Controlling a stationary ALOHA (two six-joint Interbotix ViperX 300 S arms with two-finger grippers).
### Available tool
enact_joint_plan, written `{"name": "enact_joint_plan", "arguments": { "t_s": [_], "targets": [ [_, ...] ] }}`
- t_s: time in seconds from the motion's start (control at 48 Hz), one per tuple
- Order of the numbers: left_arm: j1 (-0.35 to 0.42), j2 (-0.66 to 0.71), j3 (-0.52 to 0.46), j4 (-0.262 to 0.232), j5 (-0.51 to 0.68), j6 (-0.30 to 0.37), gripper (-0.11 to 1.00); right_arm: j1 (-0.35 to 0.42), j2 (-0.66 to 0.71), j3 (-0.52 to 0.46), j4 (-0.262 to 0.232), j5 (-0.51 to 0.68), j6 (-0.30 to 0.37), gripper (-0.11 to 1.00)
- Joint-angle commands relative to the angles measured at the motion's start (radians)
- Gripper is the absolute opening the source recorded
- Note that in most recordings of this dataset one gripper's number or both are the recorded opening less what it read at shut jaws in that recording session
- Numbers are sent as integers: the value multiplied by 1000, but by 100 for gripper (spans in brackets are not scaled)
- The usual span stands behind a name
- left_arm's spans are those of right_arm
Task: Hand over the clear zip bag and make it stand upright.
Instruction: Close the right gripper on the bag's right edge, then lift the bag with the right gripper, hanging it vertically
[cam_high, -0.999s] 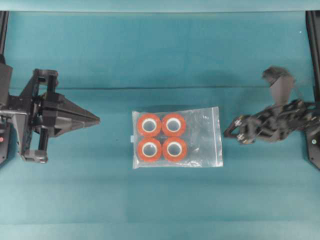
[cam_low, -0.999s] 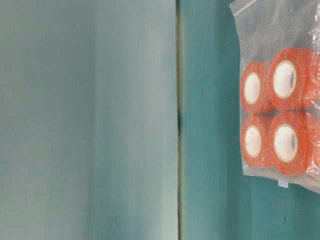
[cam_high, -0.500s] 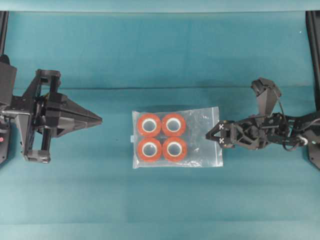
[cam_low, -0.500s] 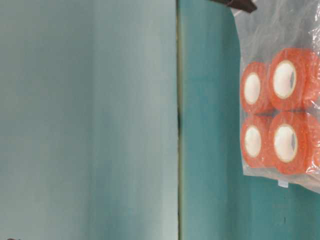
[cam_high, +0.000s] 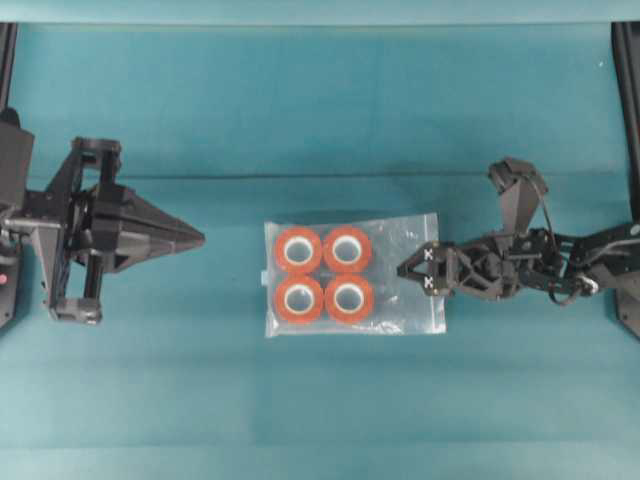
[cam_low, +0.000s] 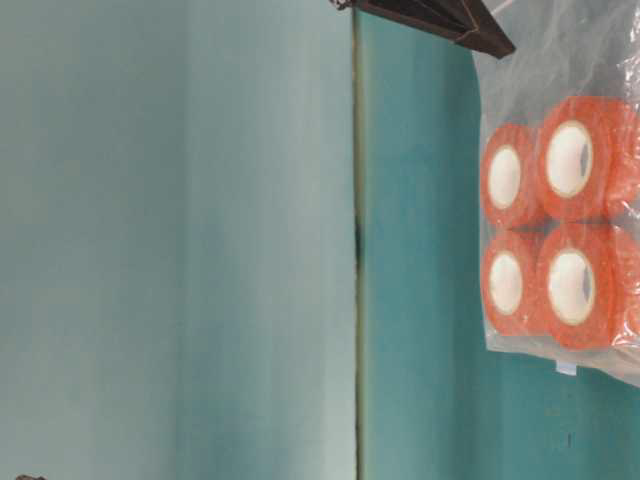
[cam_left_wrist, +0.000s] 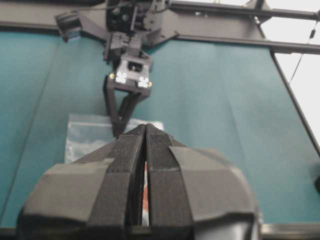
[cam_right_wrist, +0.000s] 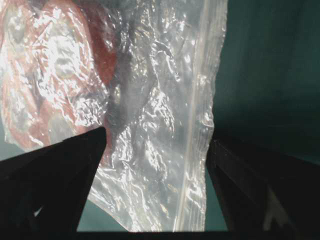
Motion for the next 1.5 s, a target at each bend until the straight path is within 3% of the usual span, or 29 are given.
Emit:
{"name": "enact_joint_plan", "arguments": {
  "t_s": [0.0,0.229,0.458,0.583,0.729,0.812,0.958,1.103,1.291,1.478],
  "targets": [
    [3,-3,-23,2,-6,-2,-1,17,38,-41,-5,-9,9,92],
    [3,-3,-23,2,-5,-2,-1,20,41,-48,-6,-11,9,90],
    [2,-3,-21,2,-5,-2,-1,23,44,-49,-5,11,5,77],
    [3,-3,-21,2,-5,-5,-1,9,46,-46,-5,15,2,52],
    [3,-8,-20,2,-8,-2,-1,-9,43,-49,-6,14,-5,12],
    [5,-8,-18,2,-5,-2,-1,-15,37,-51,-6,12,-17,1],
    [2,-8,-17,2,-5,-12,-1,-25,11,-66,-6,32,-55,1],
    [-3,-11,-18,2,-12,-58,-1,-55,-44,-104,-6,123,-140,1],
    [6,-14,-14,2,-5,-94,-1,-121,-115,-204,-18,334,-293,1],
    [9,-14,-14,2,8,-97,-1,-199,-152,-344,-55,620,-456,1]
  ]
}}
